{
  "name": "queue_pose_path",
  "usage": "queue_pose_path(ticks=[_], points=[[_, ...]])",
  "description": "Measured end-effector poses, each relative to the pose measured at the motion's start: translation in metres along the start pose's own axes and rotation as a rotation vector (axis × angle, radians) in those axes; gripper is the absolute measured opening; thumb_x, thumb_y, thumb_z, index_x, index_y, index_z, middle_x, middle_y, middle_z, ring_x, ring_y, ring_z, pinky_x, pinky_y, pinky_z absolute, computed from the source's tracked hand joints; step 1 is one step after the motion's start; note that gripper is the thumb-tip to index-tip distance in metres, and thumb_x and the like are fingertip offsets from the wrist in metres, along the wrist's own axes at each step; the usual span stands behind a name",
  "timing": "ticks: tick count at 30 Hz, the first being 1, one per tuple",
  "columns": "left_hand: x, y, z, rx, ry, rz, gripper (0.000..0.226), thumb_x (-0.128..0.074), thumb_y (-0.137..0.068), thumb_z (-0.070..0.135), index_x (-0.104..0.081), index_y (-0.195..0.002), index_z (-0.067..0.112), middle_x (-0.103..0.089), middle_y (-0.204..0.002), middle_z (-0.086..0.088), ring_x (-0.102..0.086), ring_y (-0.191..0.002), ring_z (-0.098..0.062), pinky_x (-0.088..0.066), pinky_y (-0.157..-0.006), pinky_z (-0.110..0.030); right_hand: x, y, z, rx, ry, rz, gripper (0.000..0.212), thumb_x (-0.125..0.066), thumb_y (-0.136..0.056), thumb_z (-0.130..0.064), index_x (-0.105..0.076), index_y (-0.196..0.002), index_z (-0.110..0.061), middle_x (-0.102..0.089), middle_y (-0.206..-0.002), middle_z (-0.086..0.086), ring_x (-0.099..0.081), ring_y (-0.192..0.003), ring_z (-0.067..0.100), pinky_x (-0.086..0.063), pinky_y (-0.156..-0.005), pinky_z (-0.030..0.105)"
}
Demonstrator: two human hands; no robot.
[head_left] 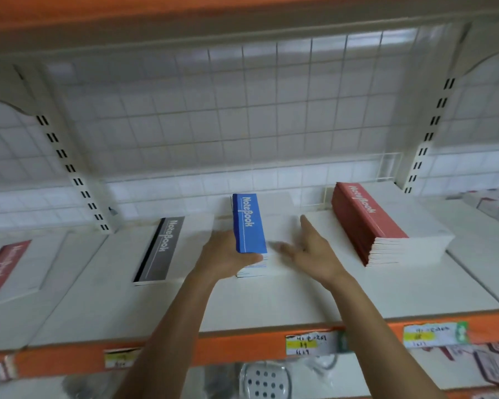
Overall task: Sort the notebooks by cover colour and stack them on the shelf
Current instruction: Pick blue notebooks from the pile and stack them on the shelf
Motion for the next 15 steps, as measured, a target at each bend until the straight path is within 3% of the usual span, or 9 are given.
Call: queue_pose_path(ticks=[2, 5, 10, 15], points=[[-0.001, -0.0024, -0.0029, 0.014, 0.017, -0.009, 0.048, -0.073, -0.078, 0.035, -0.056, -0.121, 0.022, -0.064, -0.118, 0.001, -0.06, -0.102, -0.016, -0.047, -0.08, -0.027, -0.0027, 0.0016, 0.0005, 0.047, 0.092, -0.055, 0.087, -0.07, -0.081, -0.036, -0.02, -0.146, -0.008, -0.03, -0.15, 0.005, -0.032, -0.137, 0.021, -0.028, -0.11, 0.028], [-0.0026, -0.0048, -0.0049, 0.037, -0.013, -0.03, 0.053, -0.078, -0.075, 0.028, -0.056, -0.122, 0.019, -0.063, -0.123, 0.0, -0.06, -0.106, -0.019, -0.047, -0.082, -0.028, -0.0013, 0.0007, -0.0003, 0.111, 0.183, -0.055, 0.071, -0.066, -0.086, -0.021, -0.026, -0.143, -0.007, -0.017, -0.156, 0.008, -0.022, -0.142, 0.019, -0.022, -0.109, 0.024], [0.0045, -0.0095, -0.0056, 0.075, -0.122, 0.015, 0.049, -0.082, -0.069, 0.03, -0.062, -0.11, 0.012, -0.067, -0.112, -0.004, -0.063, -0.096, -0.021, -0.043, -0.072, -0.025, 0.0038, 0.0019, -0.0051, 0.107, 0.154, -0.045, 0.057, -0.065, -0.087, -0.015, -0.036, -0.135, -0.004, -0.028, -0.15, 0.009, -0.043, -0.126, 0.025, -0.032, -0.096, 0.024], [0.0045, -0.0072, -0.0079, 0.08, -0.124, 0.011, 0.051, -0.082, -0.07, 0.032, -0.061, -0.113, 0.013, -0.067, -0.114, -0.005, -0.063, -0.096, -0.02, -0.043, -0.07, -0.024, 0.0048, 0.0018, -0.0045, 0.106, 0.161, -0.046, 0.063, -0.068, -0.085, -0.025, -0.036, -0.136, -0.005, -0.034, -0.144, 0.01, -0.043, -0.125, 0.024, -0.034, -0.097, 0.026]])
Point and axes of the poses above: each hand's wrist, its own y-axis away from the middle knuckle, its own x-axis out of the back of the hand, z = x × y, the point moved 6 cm from there along -y, towards the middle knuckle
